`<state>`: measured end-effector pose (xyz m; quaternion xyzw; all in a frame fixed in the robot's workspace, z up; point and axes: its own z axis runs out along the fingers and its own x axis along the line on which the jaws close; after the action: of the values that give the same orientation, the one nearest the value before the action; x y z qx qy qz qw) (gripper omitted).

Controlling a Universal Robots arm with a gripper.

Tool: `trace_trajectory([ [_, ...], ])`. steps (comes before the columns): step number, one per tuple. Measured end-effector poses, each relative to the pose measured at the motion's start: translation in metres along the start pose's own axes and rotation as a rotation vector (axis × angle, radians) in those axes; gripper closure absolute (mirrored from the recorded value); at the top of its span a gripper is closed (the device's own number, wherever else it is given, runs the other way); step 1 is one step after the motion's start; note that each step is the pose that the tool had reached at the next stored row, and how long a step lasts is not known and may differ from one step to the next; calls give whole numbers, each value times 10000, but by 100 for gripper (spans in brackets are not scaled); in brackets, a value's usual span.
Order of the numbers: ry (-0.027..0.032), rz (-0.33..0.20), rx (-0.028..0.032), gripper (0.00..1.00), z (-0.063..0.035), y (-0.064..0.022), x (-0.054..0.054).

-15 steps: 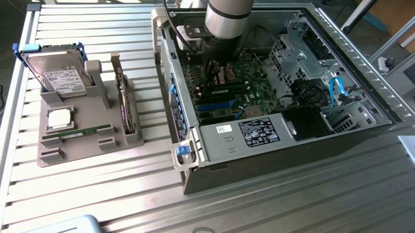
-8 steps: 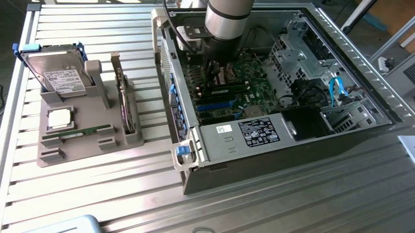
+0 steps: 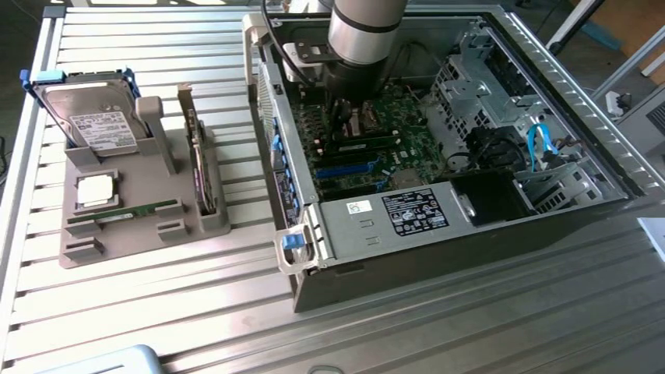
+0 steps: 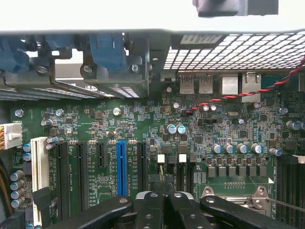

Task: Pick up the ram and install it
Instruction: 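Press down the ram until it locks into place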

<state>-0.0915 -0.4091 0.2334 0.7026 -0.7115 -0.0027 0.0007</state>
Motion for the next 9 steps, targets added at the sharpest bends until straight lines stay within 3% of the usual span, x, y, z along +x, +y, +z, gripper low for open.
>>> trace_trajectory([
  [9,-3,0,2,89,12,0,6],
])
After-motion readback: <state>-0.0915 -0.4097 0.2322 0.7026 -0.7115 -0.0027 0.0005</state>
